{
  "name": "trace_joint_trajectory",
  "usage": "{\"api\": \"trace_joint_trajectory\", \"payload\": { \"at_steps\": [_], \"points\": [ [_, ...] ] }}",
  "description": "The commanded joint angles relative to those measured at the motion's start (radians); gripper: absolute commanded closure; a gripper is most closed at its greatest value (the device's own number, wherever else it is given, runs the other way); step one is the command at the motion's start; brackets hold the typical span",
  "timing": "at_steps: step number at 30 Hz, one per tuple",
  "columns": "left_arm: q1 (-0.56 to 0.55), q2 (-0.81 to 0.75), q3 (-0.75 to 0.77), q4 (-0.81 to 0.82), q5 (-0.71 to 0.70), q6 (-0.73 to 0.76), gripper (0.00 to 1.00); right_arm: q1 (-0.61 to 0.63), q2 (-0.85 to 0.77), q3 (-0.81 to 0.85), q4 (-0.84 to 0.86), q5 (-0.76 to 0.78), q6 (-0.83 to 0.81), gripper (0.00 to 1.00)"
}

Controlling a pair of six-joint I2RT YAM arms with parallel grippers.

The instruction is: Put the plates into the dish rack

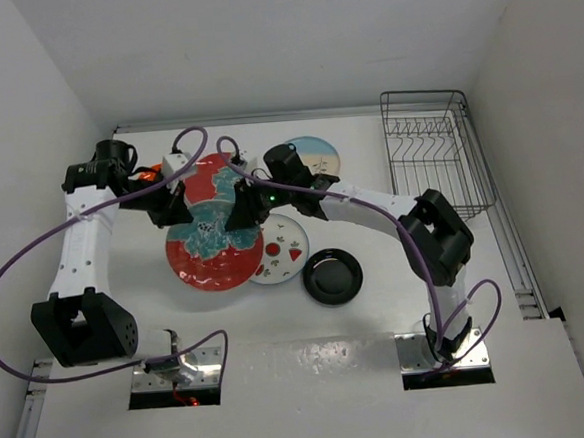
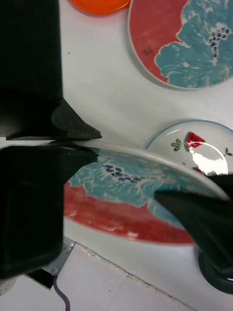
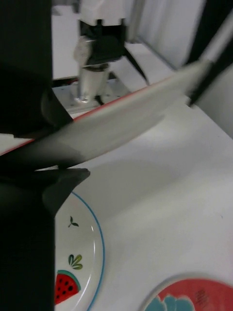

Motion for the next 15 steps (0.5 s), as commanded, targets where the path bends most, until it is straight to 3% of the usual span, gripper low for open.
{"api": "trace_joint_trajectory", "payload": {
  "at_steps": [1,3,5,6,7,9,10,15],
  "points": [
    [-0.012,-0.004,0.061,0.052,0.144,-0.053,1.0,0.009,-0.002,0.017,0.048,-0.049,0.065,0.89],
    [-0.012,-0.004,0.07,0.122,0.116,-0.147,1.0,0.0,-0.048,-0.003,0.045,-0.012,0.05,1.0],
    [-0.012,-0.013,0.08,0.228,0.029,-0.24,1.0,-0.011,-0.085,-0.015,0.045,0.015,0.045,1.0],
    [-0.012,-0.013,0.099,0.254,-0.005,-0.278,0.95,-0.023,-0.108,-0.013,0.04,0.046,0.048,1.0],
    [-0.012,-0.013,0.114,0.273,-0.037,-0.338,0.61,-0.031,-0.148,-0.007,0.019,0.08,0.048,1.0],
    [-0.001,-0.003,0.175,0.312,-0.12,-0.387,0.16,-0.078,-0.174,0.039,-0.004,0.121,0.045,1.0],
    [0.031,0.01,0.198,0.326,-0.147,-0.447,0.0,-0.095,-0.185,0.051,-0.044,0.187,0.026,1.0],
    [0.109,0.043,0.304,0.447,-0.417,-0.597,0.0,-0.306,-0.289,0.212,-0.177,0.374,-0.089,1.0]
  ]
}}
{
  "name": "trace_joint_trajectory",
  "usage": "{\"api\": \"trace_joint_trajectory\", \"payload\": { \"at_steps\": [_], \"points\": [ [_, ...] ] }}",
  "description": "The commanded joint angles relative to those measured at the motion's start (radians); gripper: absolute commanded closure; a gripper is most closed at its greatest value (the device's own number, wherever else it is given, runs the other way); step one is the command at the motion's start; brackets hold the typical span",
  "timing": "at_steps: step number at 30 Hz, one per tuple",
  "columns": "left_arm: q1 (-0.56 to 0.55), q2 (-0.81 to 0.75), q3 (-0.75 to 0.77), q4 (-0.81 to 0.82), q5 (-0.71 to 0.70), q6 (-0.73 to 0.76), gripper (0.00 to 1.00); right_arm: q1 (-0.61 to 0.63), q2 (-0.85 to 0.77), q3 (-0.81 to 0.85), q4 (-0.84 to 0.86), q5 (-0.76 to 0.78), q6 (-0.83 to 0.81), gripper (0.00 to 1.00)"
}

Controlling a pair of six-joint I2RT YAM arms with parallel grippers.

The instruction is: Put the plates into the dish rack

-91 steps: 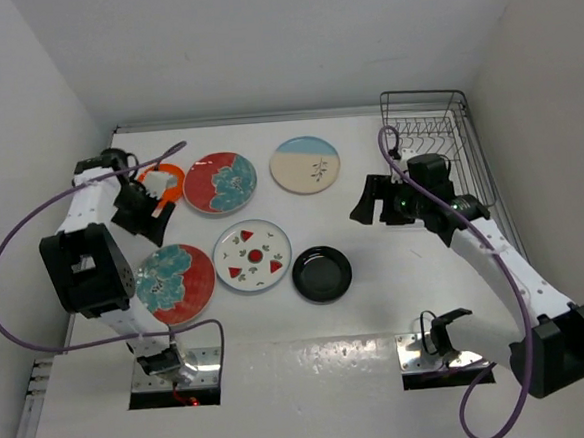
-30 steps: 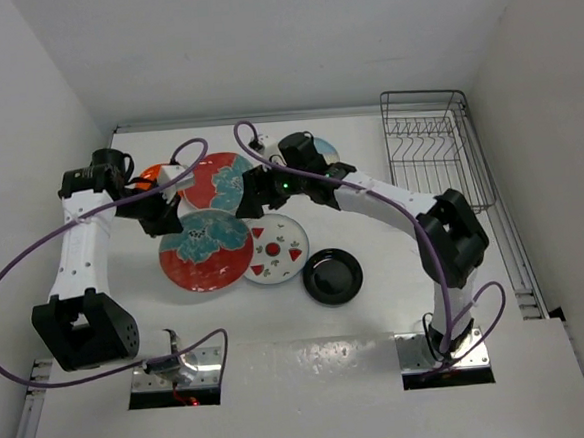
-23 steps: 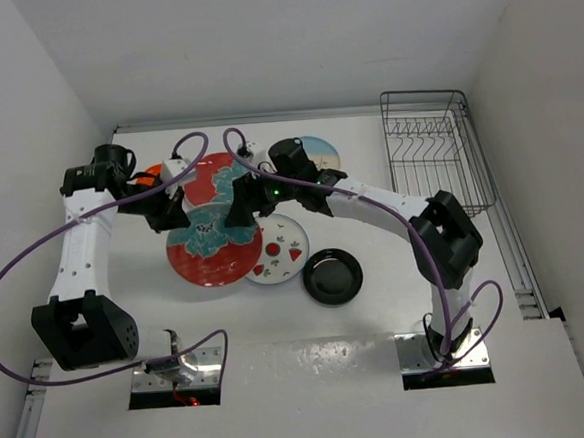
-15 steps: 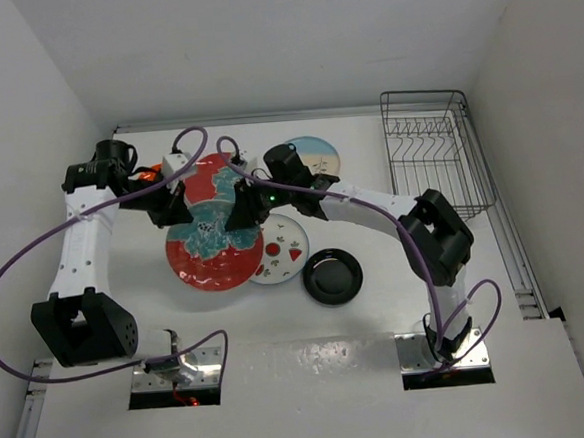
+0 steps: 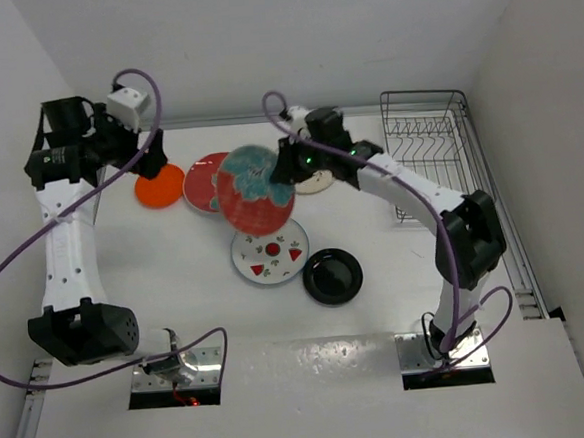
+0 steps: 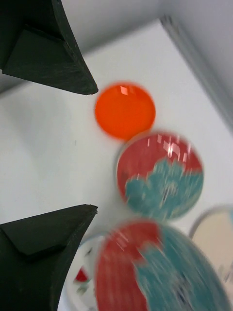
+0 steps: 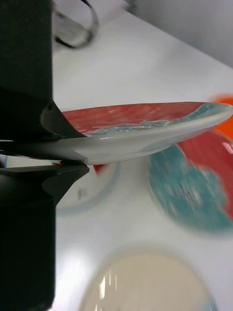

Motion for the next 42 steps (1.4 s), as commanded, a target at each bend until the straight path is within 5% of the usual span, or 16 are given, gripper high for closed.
{"api": "trace_joint_trajectory", "payload": {
  "at_steps": [1,6,8,13,20,31,42],
  "points": [
    [0.054,0.016,0.049,0.149,-0.229,-0.158,0.0,-0.167,-0.162,0.253,0.052,0.204,-0.054,1.0],
    [0.1,0.047,0.049,0.172,-0.355,-0.167,0.0,-0.423,-0.132,0.473,-0.106,0.474,-0.246,1.0],
    [0.1,0.056,0.026,0.172,-0.355,-0.167,0.0,-0.513,-0.133,0.472,-0.043,0.61,-0.357,1.0],
    [0.1,0.105,0.026,0.172,-0.289,-0.158,0.0,-0.699,-0.107,0.401,0.093,0.676,-0.471,1.0],
    [0.1,0.206,0.044,0.172,-0.241,-0.158,0.0,-0.733,0.034,0.459,0.271,0.731,-0.692,1.0],
    [0.11,0.28,0.083,0.154,-0.221,-0.149,0.0,-0.779,0.078,0.281,0.353,0.777,-0.729,1.0],
    [0.11,0.28,0.083,0.145,-0.211,-0.149,0.0,-0.79,0.026,0.312,0.411,0.725,-0.708,1.0]
  ]
}}
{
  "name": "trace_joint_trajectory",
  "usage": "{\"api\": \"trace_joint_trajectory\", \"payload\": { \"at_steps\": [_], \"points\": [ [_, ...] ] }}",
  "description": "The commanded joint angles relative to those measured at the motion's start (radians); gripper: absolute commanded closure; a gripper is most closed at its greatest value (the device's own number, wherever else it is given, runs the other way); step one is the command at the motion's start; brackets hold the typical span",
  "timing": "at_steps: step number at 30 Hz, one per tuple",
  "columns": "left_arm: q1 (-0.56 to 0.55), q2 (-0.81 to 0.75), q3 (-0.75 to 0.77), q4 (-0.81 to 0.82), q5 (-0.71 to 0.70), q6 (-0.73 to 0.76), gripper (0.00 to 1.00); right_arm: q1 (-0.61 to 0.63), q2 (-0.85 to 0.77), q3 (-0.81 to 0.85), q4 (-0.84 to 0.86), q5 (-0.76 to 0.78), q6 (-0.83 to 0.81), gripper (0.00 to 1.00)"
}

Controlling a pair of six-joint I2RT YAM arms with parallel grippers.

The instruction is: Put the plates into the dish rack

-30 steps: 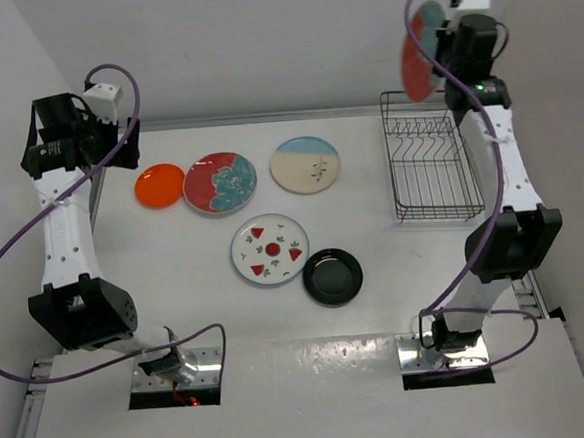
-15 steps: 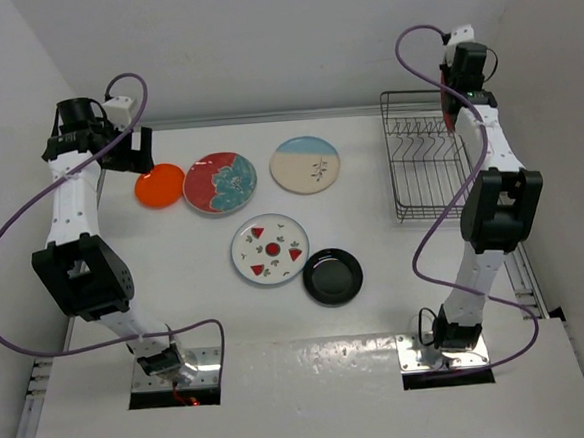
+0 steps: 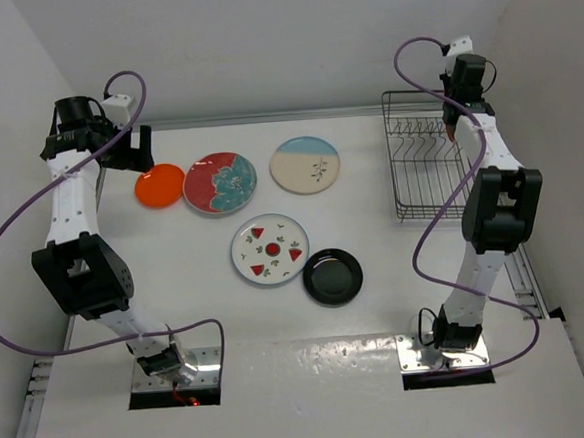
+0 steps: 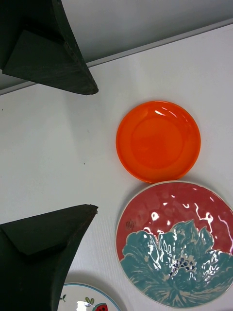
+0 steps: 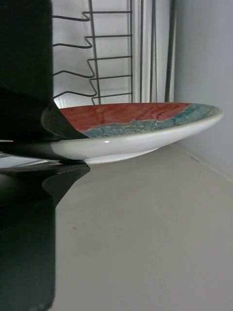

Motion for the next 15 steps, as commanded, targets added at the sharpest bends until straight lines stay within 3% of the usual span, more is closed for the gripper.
{"api": "trace_joint_trajectory", "payload": {
  "at_steps": [1,15],
  "points": [
    [0.011,-0.013,0.038,0.007,0.019,-0.004,0.0,-0.013,-0.16,0.079,0.268,0.013,-0.007,1.0],
    [0.011,-0.013,0.029,0.007,0.001,0.006,0.0,-0.036,-0.162,-0.005,0.316,0.016,-0.054,1.0]
  ]
}}
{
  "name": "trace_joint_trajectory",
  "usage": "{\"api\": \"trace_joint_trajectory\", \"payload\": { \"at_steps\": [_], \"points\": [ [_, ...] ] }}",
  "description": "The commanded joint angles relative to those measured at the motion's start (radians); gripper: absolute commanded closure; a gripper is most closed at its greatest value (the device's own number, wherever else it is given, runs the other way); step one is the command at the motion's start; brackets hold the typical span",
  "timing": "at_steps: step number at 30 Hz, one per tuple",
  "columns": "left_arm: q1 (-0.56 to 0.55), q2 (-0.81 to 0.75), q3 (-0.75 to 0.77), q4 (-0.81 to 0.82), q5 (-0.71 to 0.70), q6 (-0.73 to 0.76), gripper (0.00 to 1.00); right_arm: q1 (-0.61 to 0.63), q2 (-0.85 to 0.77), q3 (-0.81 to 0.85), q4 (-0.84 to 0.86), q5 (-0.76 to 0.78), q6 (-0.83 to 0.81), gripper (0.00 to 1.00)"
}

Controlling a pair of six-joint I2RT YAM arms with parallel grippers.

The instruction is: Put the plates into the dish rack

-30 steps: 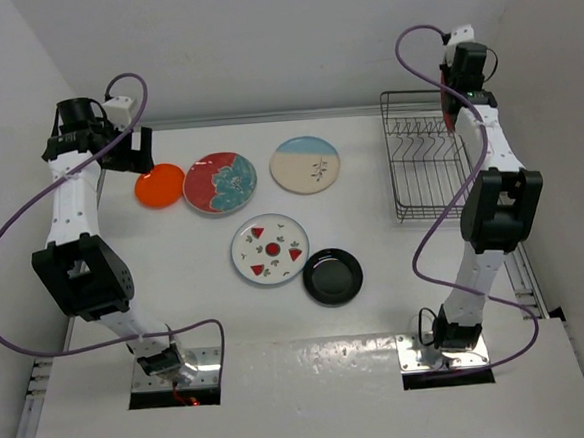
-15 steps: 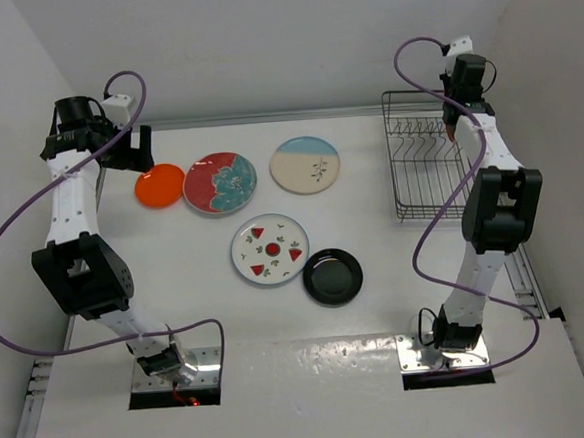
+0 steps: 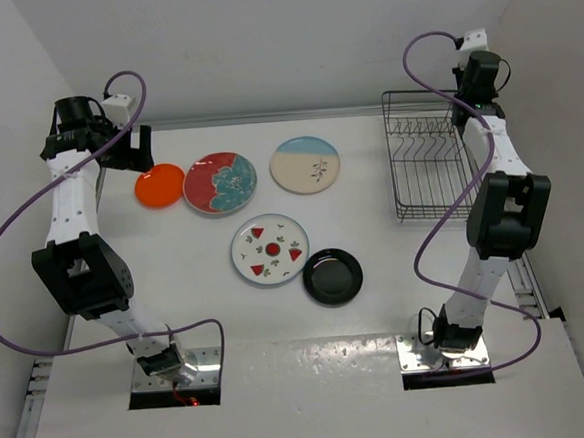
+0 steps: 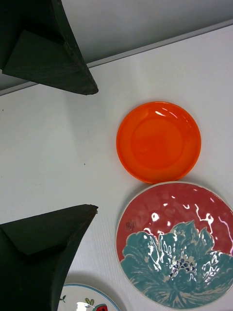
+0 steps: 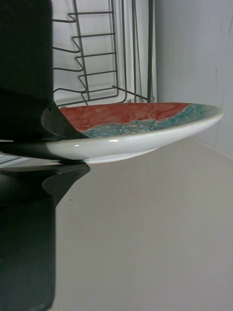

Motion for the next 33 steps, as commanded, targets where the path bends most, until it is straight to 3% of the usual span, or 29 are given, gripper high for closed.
{"api": "trace_joint_trajectory", "payload": {
  "at_steps": [1,11,17,22,28,33],
  "points": [
    [0.011,-0.022,0.028,0.007,0.004,0.005,0.0,-0.007,-0.11,0.016,0.224,-0.008,-0.026,1.0],
    [0.011,-0.022,0.019,-0.002,-0.008,0.005,0.0,-0.013,-0.092,-0.123,0.215,-0.045,0.022,1.0],
    [0.011,-0.022,0.019,-0.002,-0.017,0.014,0.0,-0.036,-0.044,-0.085,0.194,-0.061,0.134,1.0],
    [0.001,-0.032,0.019,-0.002,-0.017,0.014,0.0,-0.046,-0.02,-0.044,0.162,-0.044,0.168,0.68],
    [0.001,-0.041,0.019,-0.002,-0.017,0.024,0.0,-0.044,-0.047,0.022,0.116,-0.067,0.183,0.44],
    [0.001,-0.059,0.019,-0.002,-0.017,0.034,0.0,-0.024,-0.111,0.068,0.036,-0.104,0.212,0.15]
  ]
}}
